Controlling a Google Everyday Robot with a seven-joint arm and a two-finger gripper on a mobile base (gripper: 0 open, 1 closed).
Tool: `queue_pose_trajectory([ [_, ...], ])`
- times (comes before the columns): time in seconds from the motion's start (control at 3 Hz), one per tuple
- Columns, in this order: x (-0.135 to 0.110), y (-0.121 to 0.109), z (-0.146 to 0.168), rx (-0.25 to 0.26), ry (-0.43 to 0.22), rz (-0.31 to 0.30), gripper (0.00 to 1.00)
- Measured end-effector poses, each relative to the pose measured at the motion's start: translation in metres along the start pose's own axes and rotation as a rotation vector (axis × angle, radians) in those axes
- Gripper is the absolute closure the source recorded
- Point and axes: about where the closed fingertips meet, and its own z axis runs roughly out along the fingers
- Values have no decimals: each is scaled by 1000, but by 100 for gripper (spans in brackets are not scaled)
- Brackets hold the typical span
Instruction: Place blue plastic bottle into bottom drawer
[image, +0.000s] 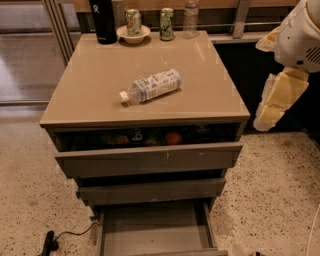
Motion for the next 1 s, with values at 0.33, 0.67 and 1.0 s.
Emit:
queue_pose_trajectory([
  [0.33, -27, -37, 19, 7, -61, -72, 0],
  [0.67, -49, -66, 33, 13, -91, -137, 0],
  [1.0, -97, -94, 62, -5, -173, -249, 0],
])
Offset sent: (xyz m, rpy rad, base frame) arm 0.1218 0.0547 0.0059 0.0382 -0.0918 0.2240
